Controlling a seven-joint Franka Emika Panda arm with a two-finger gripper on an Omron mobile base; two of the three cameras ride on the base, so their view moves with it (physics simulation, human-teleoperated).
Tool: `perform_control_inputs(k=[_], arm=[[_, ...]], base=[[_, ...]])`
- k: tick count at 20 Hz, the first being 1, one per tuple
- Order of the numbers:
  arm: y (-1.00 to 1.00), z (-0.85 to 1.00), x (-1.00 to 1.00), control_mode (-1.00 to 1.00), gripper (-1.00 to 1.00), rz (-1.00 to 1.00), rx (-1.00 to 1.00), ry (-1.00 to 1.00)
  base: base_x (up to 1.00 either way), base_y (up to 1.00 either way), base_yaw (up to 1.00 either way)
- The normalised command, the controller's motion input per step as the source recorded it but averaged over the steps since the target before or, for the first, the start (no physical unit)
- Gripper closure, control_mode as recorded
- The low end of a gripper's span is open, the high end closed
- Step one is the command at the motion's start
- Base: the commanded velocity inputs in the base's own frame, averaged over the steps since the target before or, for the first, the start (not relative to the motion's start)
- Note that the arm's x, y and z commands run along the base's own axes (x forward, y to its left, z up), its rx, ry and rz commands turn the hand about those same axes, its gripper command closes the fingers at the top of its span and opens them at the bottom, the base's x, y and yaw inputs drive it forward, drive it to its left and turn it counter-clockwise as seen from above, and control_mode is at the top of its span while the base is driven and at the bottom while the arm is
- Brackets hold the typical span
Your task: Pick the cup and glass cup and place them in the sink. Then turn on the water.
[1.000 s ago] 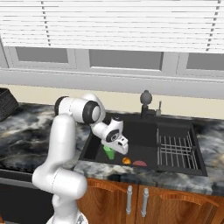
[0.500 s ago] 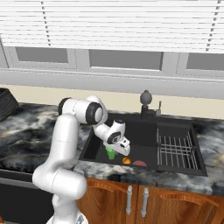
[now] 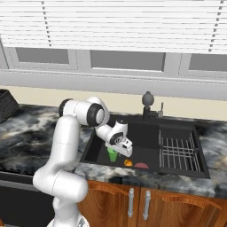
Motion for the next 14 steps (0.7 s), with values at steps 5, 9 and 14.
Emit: perform_control_inputs(k=[5, 9, 14], arm=[[0.0, 0.04, 0.0, -1.0, -1.0, 0.0, 0.0, 0.0], [0.0, 0.48, -0.12, -1.0, -1.0, 0.0, 0.0, 0.0], [0.0, 0.68, -0.09, -1.0, -1.0, 0.0, 0.0, 0.0]], base=[[0.0, 0.0, 0.0], [0.0, 0.0, 0.0], [0.0, 0.0, 0.0]])
